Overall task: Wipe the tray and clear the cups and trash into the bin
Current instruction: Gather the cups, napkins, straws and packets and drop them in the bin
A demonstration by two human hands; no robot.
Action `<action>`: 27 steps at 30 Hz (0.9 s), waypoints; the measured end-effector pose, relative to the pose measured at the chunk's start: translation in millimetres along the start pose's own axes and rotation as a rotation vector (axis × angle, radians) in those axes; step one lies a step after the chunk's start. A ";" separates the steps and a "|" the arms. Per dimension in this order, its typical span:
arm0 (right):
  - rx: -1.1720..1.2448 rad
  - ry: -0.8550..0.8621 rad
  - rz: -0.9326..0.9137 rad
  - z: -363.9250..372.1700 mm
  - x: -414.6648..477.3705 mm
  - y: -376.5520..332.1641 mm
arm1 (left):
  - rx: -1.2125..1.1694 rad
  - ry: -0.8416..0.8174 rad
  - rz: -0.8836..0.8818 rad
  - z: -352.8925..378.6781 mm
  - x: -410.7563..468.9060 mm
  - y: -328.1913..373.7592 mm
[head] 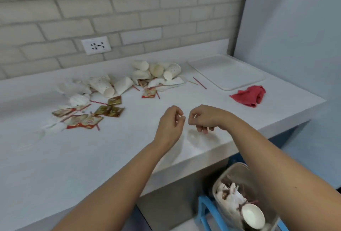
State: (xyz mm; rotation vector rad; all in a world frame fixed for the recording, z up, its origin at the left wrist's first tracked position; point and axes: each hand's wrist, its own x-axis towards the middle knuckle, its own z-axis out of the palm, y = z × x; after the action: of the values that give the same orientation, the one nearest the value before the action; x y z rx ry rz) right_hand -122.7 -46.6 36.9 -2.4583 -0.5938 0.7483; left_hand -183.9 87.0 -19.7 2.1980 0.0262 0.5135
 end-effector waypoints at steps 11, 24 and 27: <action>0.062 0.032 -0.100 70.8 100.6 -113.1 | 0.337 0.141 -0.380 -152.9 7.2 -136.2; -0.117 0.306 0.082 122.1 197.9 -193.3 | 0.627 0.109 -0.797 -224.8 43.5 -212.4; -0.130 0.337 0.134 136.1 214.9 -207.7 | 0.679 -0.008 -0.841 -222.8 50.9 -218.5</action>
State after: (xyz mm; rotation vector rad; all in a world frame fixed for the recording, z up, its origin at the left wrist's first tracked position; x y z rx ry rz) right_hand -96.2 274.5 -26.5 -2.6836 -0.3622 0.3375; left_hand -185.5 402.1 -44.8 2.5349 1.2139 -0.0046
